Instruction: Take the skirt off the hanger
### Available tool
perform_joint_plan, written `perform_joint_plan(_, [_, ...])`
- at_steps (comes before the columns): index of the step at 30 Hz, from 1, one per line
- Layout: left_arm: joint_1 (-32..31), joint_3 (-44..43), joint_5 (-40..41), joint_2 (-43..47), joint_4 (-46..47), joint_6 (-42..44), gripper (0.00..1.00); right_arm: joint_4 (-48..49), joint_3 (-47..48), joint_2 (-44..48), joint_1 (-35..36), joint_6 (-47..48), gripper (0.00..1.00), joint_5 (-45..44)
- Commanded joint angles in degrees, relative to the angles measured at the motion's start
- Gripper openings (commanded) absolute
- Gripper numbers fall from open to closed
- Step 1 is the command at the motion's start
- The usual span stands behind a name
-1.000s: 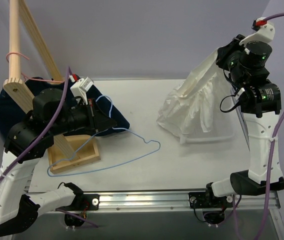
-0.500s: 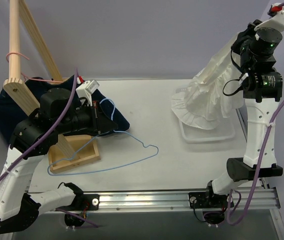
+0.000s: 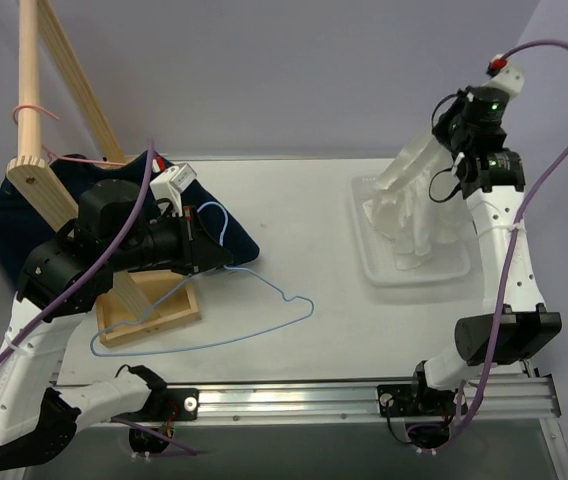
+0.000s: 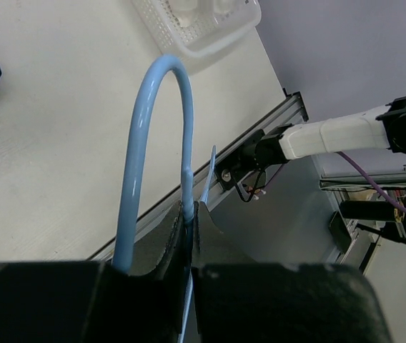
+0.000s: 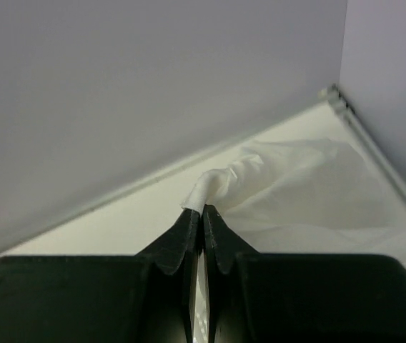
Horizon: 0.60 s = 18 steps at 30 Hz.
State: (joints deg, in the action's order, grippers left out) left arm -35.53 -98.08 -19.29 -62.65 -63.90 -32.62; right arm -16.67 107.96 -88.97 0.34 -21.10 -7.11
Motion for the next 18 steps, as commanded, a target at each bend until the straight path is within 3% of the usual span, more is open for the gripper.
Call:
perform_joint_plan(1, [-0.1,0.2,0.7,1.5,0.4,-0.8,0.02,4.3,-11.2,4.0,-0.1,-5.2,0.00,2.8])
perform_joint_plan(4, [-0.1,0.7,0.5,1.6,0.4,-0.5,0.02,0.6,-17.5,4.7,-0.1,-5.6,0.01,0.3])
perform_joint_plan(9, [0.0,1.8,0.7,1.8,0.5,0.3,0.02,-8.3,-19.7,-1.3,-0.1,-3.2,0.08,-1.2])
perform_joint_plan(11, [-0.1,1.5,0.8,1.7,0.5,0.3,0.02,-12.1,-19.5,-3.1,-0.1,-2.7,0.21,-1.8])
perform_joint_plan(12, [0.0,1.3,0.7,1.7,0.4,0.3,0.02,-13.2,-19.2,-3.6,-0.1,-2.4,0.38,-1.9])
perform_joint_plan(14, [0.0,0.8,0.7,1.5,0.4,0.4,0.02,-15.9,-17.0,-4.4,-0.1,-1.1,0.53,-2.0])
perform_joint_plan(15, [-0.1,0.7,1.0,1.5,0.3,0.5,0.02,-16.9,-16.0,-4.5,-0.1,-0.7,0.72,-2.3])
perform_joint_plan(17, [0.0,0.6,1.2,1.5,0.0,1.0,0.02,-19.1,-13.9,-4.0,0.4,-0.1,0.88,-4.7])
perform_joint_plan(18, [0.0,0.7,1.4,1.4,-0.2,1.2,0.02,-19.5,-12.5,-3.7,0.6,0.3,1.00,-5.4])
